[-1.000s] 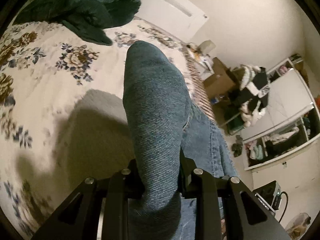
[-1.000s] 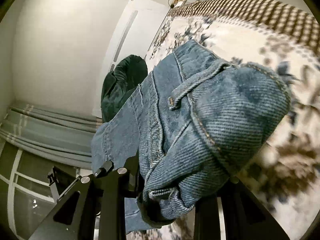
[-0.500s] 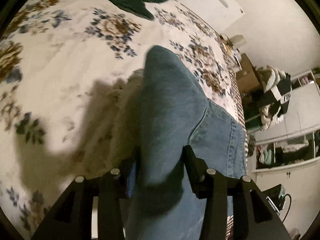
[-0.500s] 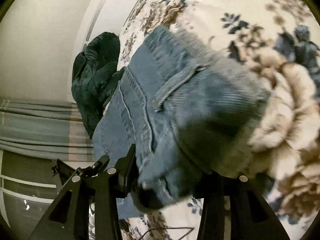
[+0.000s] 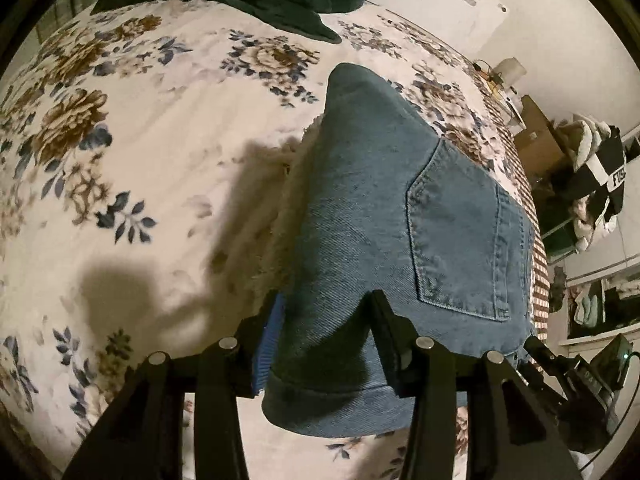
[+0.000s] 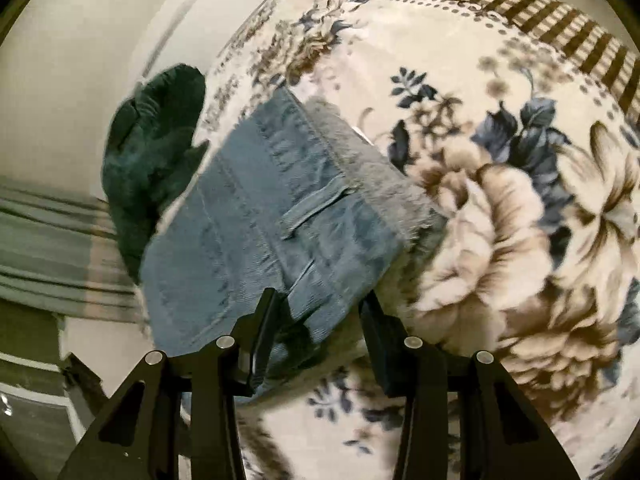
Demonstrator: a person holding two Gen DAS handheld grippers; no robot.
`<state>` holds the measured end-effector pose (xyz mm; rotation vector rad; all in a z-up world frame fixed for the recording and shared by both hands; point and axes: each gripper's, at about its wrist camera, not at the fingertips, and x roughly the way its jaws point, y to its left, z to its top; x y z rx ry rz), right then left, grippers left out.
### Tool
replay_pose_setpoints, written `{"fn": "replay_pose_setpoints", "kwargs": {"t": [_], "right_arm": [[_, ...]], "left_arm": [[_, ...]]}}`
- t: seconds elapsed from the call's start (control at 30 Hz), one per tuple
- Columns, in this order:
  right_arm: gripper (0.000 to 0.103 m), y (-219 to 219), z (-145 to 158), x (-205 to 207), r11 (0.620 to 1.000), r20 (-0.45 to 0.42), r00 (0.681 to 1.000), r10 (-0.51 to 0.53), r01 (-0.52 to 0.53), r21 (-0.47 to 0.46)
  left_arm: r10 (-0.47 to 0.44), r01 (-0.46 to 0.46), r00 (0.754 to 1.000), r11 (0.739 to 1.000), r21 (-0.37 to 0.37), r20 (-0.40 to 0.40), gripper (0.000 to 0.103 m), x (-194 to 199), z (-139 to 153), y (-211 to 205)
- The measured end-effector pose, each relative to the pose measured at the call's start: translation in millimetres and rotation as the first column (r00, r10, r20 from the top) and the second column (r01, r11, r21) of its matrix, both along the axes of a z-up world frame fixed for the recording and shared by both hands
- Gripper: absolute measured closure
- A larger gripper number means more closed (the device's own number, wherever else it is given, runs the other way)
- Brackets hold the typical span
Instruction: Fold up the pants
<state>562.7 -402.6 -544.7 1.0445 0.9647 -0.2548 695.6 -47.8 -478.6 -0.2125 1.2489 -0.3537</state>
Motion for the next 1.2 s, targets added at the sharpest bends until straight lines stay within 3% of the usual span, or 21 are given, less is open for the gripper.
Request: {"fn": "replay_pose_setpoints", "kwargs": {"t": [0.17,0.2,0.23,0.3,0.33,0.4,0.67,1.2], "right_arm": [[0.058,7.0,23.8,4.1,0.99,-0.066,0.996,0.06,-0.068,-0.123],[0.051,10.6,32.4,5.2,0.983,-0.09,0.993,0.072,-0.086,-0.16],[0.038,14.9,41.5,6.0,0.974,-0.113,0.99,0.085,-0.107,-0.199],[0.022,26.5,64.0,5.2,0.945,-0.157,0.982,0.105,-0.147,-0.292],[0.011,33.4,77.4,3.5,0.92,-0.18,0.977,0.113,-0.171,-0.352],[0.004,43.1,99.8,-2.2,0.879,-0.205,0.972,0.117,-0.197,-0.434],[0.001,66.5,198.9,-49.5,0.752,-0.2,0.973,0.114,-0.216,-0.623],[0.001,128.5,381.8,-200.7,0.657,-0.02,0.966,0.258,-0.191,-0.729]], "left_arm": [[-0.056,0.046,0.995,0.993,0.112,0.084,0.061,-21.2,38.9,-19.2],[-0.063,0.048,0.993,0.989,0.142,0.098,0.059,-26.6,47.0,-23.9],[-0.067,0.049,0.992,0.985,0.168,0.105,0.055,-29.8,51.1,-26.7],[-0.086,0.056,0.989,0.973,0.224,0.123,0.03,-40.8,65.4,-35.5],[-0.089,0.055,0.987,0.969,0.239,0.132,0.023,-45.7,71.4,-37.9],[-0.104,0.058,0.981,0.963,0.265,0.162,0.017,-59.4,88.7,-43.6],[-0.098,0.014,0.96,0.952,0.305,0.264,0.011,-115.1,163.7,-43.7],[-0.014,-0.128,0.896,0.949,0.289,0.444,0.011,-267.2,308.7,-17.7]]}}
